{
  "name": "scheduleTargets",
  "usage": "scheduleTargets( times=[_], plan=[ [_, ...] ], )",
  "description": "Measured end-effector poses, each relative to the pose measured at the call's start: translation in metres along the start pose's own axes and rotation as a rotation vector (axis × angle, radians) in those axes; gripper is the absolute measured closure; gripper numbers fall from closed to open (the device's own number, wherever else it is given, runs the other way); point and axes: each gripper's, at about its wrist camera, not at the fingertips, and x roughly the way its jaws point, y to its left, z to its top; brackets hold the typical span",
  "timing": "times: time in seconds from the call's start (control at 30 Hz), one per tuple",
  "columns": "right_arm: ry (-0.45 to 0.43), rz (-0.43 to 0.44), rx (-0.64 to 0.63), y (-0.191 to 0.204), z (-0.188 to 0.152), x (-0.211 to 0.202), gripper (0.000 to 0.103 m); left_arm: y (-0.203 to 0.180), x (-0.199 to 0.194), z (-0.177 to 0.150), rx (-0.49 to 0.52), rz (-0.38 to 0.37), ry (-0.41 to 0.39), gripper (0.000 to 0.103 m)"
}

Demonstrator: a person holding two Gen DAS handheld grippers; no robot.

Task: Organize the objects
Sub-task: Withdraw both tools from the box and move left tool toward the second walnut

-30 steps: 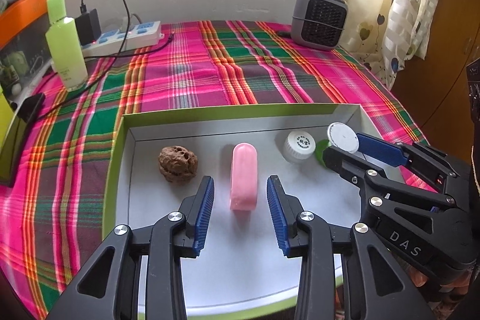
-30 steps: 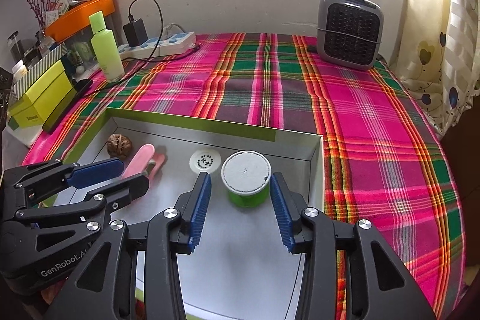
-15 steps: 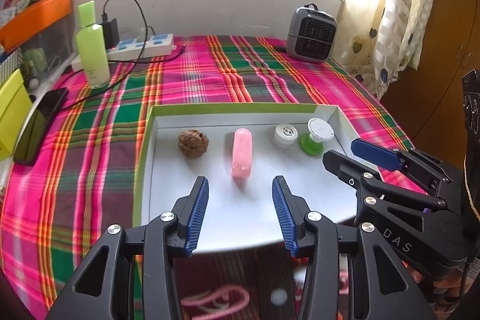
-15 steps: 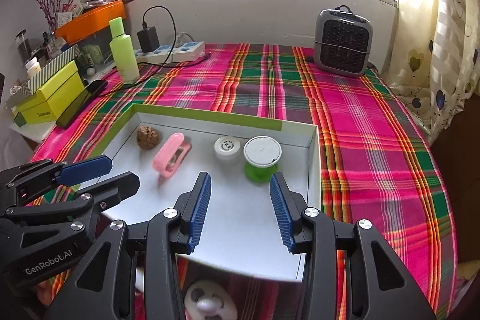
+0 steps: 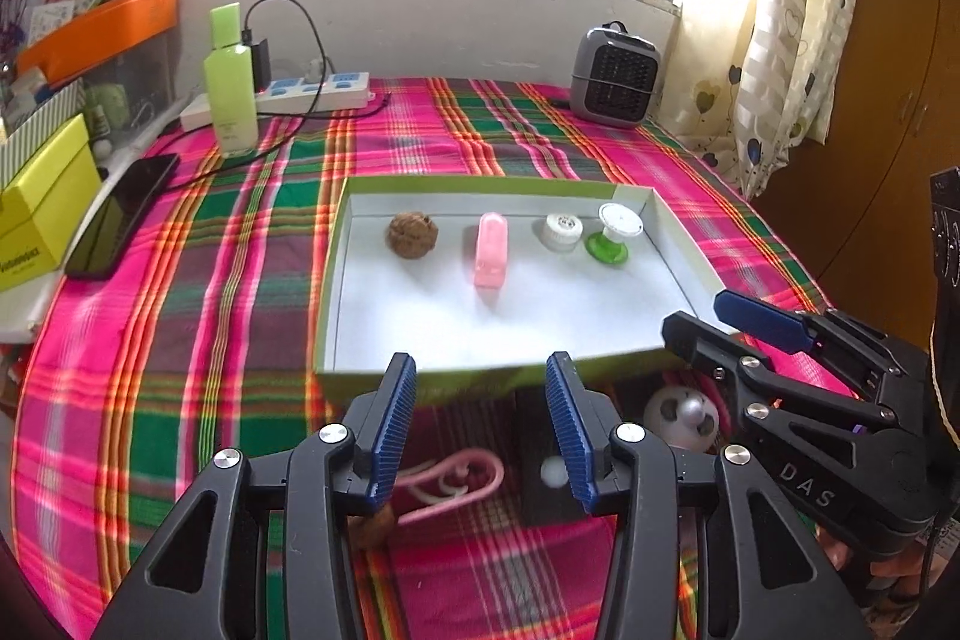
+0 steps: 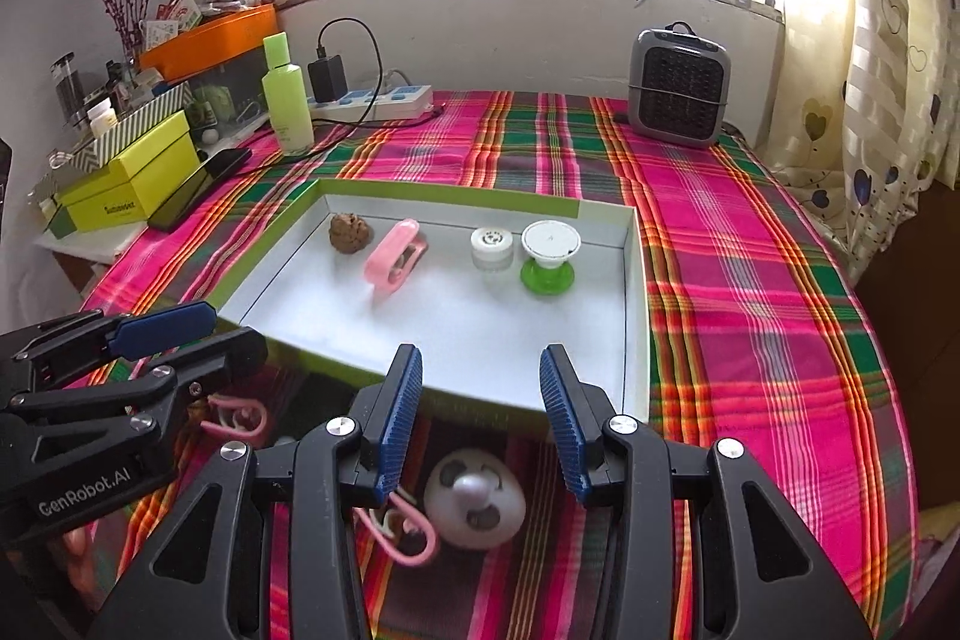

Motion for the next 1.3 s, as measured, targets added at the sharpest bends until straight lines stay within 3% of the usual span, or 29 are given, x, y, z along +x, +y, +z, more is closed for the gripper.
scheduleTargets(
  times=[0.53,0.77,1.3],
  plan=[
    [0.021,0.048,0.008,-0.001,-0.042,-0.016,0.061,0.03,-0.021,-0.044,-0.058,0.031,-0.007,0.059],
    [0.029,0.078,0.002,0.002,-0.051,-0.021,0.061,0.036,-0.019,-0.051,-0.068,0.0,0.006,0.057],
    [0.046,0.089,0.029,-0.003,-0.057,-0.018,0.061,0.05,0.002,-0.047,-0.082,0.006,0.033,0.056]
  ],
)
